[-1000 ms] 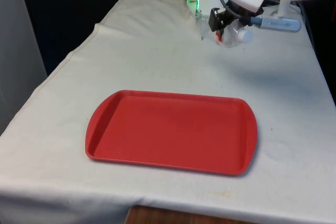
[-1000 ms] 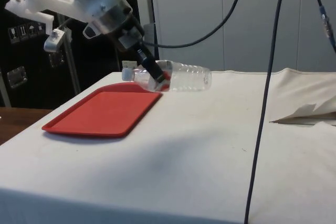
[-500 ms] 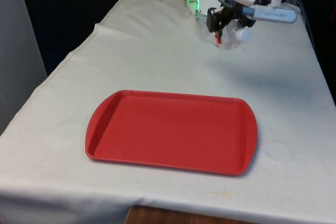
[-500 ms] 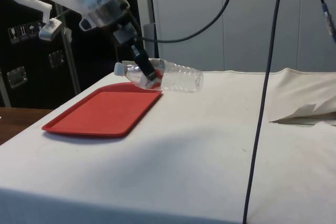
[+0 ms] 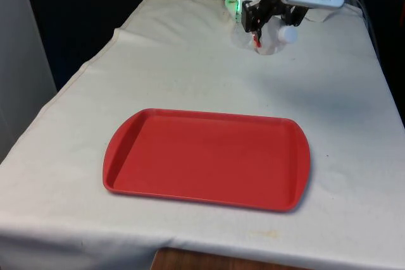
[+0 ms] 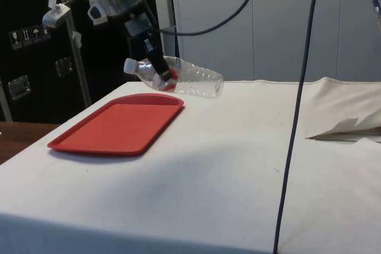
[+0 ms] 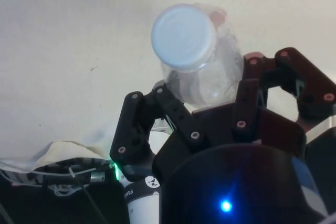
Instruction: Place the bottle upright on the tray.
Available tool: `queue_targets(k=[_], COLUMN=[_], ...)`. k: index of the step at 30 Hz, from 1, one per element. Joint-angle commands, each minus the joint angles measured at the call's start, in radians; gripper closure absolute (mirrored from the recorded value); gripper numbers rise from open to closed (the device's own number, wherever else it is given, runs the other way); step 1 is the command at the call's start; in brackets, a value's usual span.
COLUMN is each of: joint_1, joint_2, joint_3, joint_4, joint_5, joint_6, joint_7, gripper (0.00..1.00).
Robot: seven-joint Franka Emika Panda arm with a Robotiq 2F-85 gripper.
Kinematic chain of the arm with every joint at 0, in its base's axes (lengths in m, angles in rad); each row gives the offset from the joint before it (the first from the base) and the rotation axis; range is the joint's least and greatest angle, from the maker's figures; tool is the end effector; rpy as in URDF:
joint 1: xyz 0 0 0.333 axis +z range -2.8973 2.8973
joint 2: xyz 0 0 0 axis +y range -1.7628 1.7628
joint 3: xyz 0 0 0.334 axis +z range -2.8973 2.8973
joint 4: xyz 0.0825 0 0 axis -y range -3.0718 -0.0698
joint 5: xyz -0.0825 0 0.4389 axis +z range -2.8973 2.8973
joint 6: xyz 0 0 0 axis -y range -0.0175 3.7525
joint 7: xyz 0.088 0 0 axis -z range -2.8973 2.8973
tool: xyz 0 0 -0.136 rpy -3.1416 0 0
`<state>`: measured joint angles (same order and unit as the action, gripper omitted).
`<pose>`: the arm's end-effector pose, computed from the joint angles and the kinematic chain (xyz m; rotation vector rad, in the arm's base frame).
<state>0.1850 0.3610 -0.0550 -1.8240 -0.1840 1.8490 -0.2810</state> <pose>0.6377 0.0649 0.2756 2.8480 0.7151 -0.5174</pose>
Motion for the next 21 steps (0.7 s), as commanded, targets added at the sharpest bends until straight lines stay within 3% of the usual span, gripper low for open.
queue_targets(k=[1,6,10,11,12,19,20,21], joint_1=[0.0,-0.007,-0.007,-0.002,-0.007,-0.007,-0.002,-0.007], joint_2=[-0.001,-0.009,-0.011,-0.007,-0.012,-0.011,-0.009,-0.011], joint_3=[-0.002,-0.014,-0.025,-0.025,-0.03,-0.048,-0.05,-0.051], joint_4=[0.002,0.011,0.019,0.019,0.023,0.04,0.04,0.043], joint_5=[0.002,0.02,0.03,0.022,0.034,0.051,0.043,0.053], joint_6=[0.001,0.02,0.027,0.019,0.03,0.045,0.037,0.047], joint_7=[-0.002,-0.022,-0.031,-0.024,-0.036,-0.051,-0.044,-0.053], gripper=[0.67,0.67,0.67,0.67,0.67,0.67,0.67,0.67])
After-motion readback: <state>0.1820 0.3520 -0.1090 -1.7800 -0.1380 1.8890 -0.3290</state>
